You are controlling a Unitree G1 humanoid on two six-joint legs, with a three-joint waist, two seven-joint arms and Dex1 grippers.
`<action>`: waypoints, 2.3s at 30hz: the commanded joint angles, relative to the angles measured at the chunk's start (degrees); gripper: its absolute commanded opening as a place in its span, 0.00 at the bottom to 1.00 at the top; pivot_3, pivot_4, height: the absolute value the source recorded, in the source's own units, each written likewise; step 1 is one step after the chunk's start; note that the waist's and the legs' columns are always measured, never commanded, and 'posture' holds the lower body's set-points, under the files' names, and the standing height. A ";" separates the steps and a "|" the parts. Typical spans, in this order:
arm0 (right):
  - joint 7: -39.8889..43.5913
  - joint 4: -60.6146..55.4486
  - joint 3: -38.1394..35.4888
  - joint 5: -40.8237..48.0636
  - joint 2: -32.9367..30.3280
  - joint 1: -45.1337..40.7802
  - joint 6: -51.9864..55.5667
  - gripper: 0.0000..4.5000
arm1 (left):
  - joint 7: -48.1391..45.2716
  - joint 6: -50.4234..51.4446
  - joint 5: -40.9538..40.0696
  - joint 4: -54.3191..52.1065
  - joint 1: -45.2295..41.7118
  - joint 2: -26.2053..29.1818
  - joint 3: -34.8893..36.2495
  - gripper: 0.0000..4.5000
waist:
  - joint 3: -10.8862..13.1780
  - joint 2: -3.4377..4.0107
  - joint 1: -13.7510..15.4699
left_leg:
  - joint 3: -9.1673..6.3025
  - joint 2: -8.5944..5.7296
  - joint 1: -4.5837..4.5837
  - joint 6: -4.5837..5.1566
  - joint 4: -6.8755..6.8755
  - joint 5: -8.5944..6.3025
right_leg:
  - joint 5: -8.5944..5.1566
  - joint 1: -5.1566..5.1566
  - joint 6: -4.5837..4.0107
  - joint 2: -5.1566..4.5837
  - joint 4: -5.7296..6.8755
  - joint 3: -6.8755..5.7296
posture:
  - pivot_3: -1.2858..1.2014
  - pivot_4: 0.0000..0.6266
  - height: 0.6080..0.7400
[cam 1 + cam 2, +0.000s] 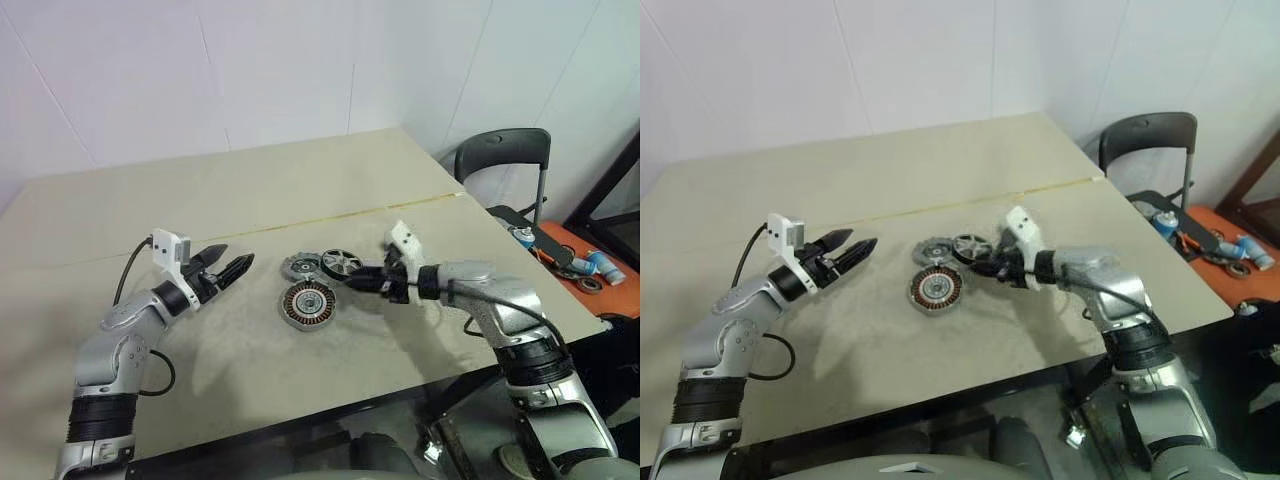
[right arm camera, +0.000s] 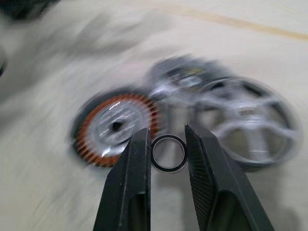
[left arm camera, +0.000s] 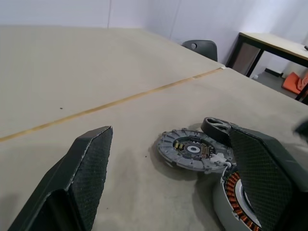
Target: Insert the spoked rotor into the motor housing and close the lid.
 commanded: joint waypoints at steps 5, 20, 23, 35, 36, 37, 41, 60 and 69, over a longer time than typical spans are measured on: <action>-1.22 6.99 4.71 -6.68 2.86 -5.99 -10.32 0.16 | 0.39 -0.73 -0.10 -2.13 -0.60 -0.05 0.67 0.91 | 0.01 -0.02 0.08 | 0.02 0.00 0.01 -0.01 0.01 0.01 | 0.01 0.00 -0.02 0.00 0.01 0.00 | 0.52 0.00 1.00; 3.00 14.94 9.73 -10.31 8.90 -9.70 -14.07 0.16 | 1.80 0.38 -1.00 -5.52 1.23 0.12 1.63 0.91 | 0.00 -0.02 0.05 | 0.01 -0.02 0.00 -0.01 -0.01 0.01 | 0.02 -0.03 -0.04 0.00 0.03 0.01 | 0.52 0.00 1.00; 3.28 15.94 9.98 -10.78 9.51 -10.18 -14.54 0.16 | 1.97 0.54 -0.95 -5.67 1.28 0.09 1.54 0.91 | 0.00 -0.02 -0.03 | 0.01 -0.01 0.01 -0.02 -0.01 0.01 | 0.02 -0.03 -0.04 0.01 0.05 0.01 | 0.52 0.00 1.00; 5.93 16.71 11.38 -11.87 9.94 -9.82 -14.61 0.16 | 2.74 1.40 -1.20 -6.80 1.70 -0.16 1.40 0.91 | 0.00 -0.02 0.02 | 0.01 -0.02 0.02 -0.03 -0.01 0.01 | 0.03 -0.03 -0.05 0.01 0.08 0.01 | 0.52 0.00 1.00; 6.19 16.76 11.39 -11.93 9.83 -9.83 -14.61 0.16 | 2.79 1.52 -1.21 -6.96 1.73 -0.18 1.42 0.91 | 0.00 -0.02 0.01 | 0.01 -0.02 0.02 -0.03 0.00 0.01 | 0.03 -0.03 -0.05 0.01 0.08 0.01 | 0.52 0.00 1.00; 6.38 16.83 11.40 -12.00 9.77 -9.84 -14.59 0.16 | 2.85 1.63 -1.23 -7.09 1.76 -0.22 1.45 0.91 | 0.00 -0.02 0.01 | 0.01 -0.02 0.02 -0.03 0.00 0.01 | 0.03 -0.03 -0.06 0.01 0.09 0.01 | 0.52 0.00 1.00; 6.45 17.67 11.45 -12.53 9.99 -9.69 -15.15 0.16 | 3.05 1.94 -1.24 -7.51 1.86 -0.34 1.47 0.91 | 0.00 -0.02 0.01 | 0.01 -0.02 0.02 -0.03 0.00 0.02 | 0.03 -0.03 -0.06 0.01 0.09 0.01 | 0.52 0.00 1.00; 7.31 21.94 12.17 -14.38 13.26 -10.79 -16.32 0.16 | 4.34 2.52 -1.67 -8.92 2.66 -0.40 1.72 0.91 | -0.04 -0.03 -0.21 | 0.02 0.01 0.15 -0.19 0.02 0.11 | 0.11 0.00 -0.17 0.07 0.25 0.01 | 0.52 0.00 1.00; 8.56 20.77 12.07 -13.51 14.36 -11.03 -14.71 0.16 | 4.66 2.59 -1.85 -8.81 2.76 -0.19 1.62 0.91 | -0.05 -0.03 -0.27 | 0.02 0.01 0.14 -0.18 0.01 0.10 | 0.11 0.00 -0.17 0.07 0.23 0.02 | 0.52 0.00 1.00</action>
